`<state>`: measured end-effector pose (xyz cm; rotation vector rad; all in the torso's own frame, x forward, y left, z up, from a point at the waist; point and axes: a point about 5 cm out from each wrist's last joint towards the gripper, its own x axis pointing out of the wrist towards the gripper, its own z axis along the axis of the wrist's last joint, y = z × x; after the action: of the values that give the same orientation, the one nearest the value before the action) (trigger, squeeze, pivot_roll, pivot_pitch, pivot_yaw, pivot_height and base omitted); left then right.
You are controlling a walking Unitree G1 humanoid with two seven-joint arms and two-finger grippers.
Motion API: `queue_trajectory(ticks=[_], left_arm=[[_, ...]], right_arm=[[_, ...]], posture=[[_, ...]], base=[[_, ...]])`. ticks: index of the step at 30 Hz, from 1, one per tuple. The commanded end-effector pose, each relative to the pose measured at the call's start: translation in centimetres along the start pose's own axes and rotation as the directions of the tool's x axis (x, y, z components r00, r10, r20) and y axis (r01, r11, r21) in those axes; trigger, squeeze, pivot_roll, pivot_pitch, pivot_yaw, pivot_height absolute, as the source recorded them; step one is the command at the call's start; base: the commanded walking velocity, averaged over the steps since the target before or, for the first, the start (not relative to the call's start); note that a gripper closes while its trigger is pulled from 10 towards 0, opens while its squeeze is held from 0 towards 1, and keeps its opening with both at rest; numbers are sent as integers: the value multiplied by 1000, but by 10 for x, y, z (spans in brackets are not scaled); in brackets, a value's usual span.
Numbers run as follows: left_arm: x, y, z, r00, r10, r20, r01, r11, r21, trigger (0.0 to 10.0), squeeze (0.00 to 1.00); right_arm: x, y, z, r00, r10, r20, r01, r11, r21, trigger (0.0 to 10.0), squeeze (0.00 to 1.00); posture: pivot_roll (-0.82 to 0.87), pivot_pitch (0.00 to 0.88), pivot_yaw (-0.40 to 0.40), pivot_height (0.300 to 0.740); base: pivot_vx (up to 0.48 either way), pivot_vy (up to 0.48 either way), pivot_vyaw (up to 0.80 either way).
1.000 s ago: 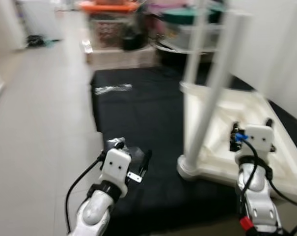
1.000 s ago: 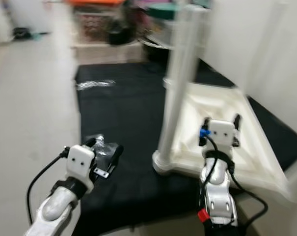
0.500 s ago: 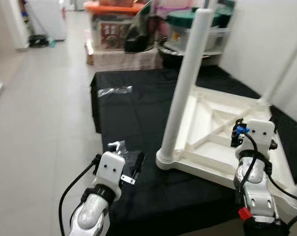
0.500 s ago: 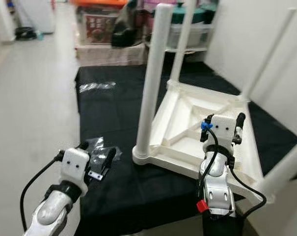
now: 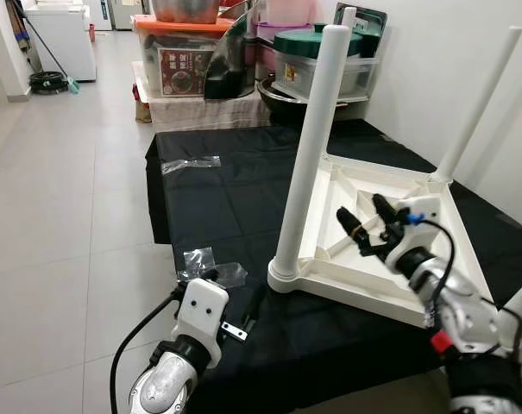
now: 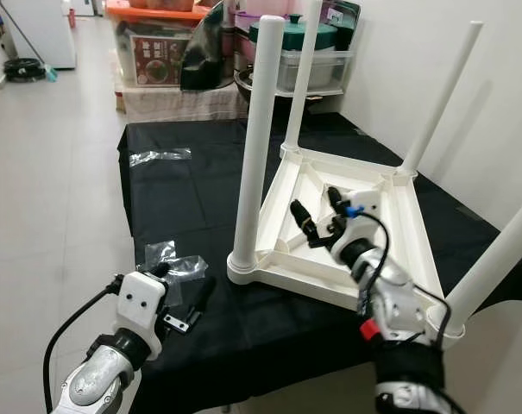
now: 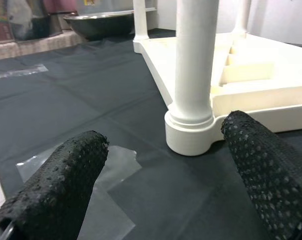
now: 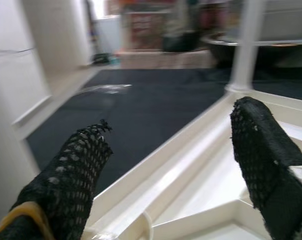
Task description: Building children table
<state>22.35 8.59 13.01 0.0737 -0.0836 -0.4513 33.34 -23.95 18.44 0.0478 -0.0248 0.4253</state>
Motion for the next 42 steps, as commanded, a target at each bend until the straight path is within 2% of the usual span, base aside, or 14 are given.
queue_trajectory(ticks=[1,3,4,8,10,14,18,24,27,33,38,39,40,42], left_arm=[[-2,-2,-1,1000,-25,-12,25,1000,6,10000,0],[-2,-4,-2,999,-37,-13,37,999,-1,10000,0],[-3,-5,-2,999,-44,-13,44,999,-9,10000,0],[-4,-6,-2,998,-56,-12,56,998,-23,10000,0],[-5,-6,0,998,-59,-7,59,998,-22,10000,0],[-7,-6,2,999,-53,0,53,998,-26,10000,0],[-8,-7,2,999,-51,2,51,998,-26,10000,0],[-9,-9,3,999,-53,4,53,998,-27,10000,0],[-9,-9,3,999,-54,3,54,998,-26,10000,0],[-8,-11,4,998,-56,9,56,998,-28,10000,0],[-9,-11,5,998,-54,12,54,998,-27,10000,0],[-9,-11,5,999,-51,13,52,998,-27,10000,0],[-9,-11,6,999,-47,13,48,998,-27,10000,0],[-9,-12,5,999,-43,12,43,999,-26,10000,0]], right_arm=[[-1,1,-4,992,123,-41,-122,992,26,10000,1000],[-3,0,-3,983,174,-58,-172,984,44,10000,1000],[-6,4,0,960,273,-61,-268,961,73,10000,0],[-4,14,4,902,429,-42,-420,898,133,10000,0],[13,15,6,918,395,-29,-391,915,99,10000,0],[34,28,11,912,410,5,-409,908,94,10000,0],[37,29,11,908,419,6,-417,902,107,10000,0],[44,48,10,844,535,13,-532,836,135,10000,0],[48,49,9,848,530,-1,-527,842,115,10000,0],[75,70,3,857,516,7,-512,849,131,10000,0],[81,77,0,854,520,1,-514,844,152,10000,0],[84,78,-1,865,501,-7,-495,856,151,5882,0],[87,78,-3,873,488,-11,-480,862,162,0,0],[90,78,-5,892,451,-21,-442,883,157,0,0]], posture=[[74,39,-102,740],[73,39,-99,740],[71,40,-96,740],[71,43,-93,740],[76,50,-96,740],[80,57,-106,740],[81,60,-106,740],[79,67,-117,740],[76,71,-114,740],[76,75,-116,740],[78,78,-120,740],[80,77,-123,740],[83,79,-128,740],[84,73,-132,740]], base=[[0,0,0],[0,0,0],[0,0,0],[0,0,0],[0,0,0],[0,0,0],[0,0,0],[0,0,0],[0,0,0],[0,0,0],[0,0,0],[0,0,0],[0,0,0],[0,0,0]])
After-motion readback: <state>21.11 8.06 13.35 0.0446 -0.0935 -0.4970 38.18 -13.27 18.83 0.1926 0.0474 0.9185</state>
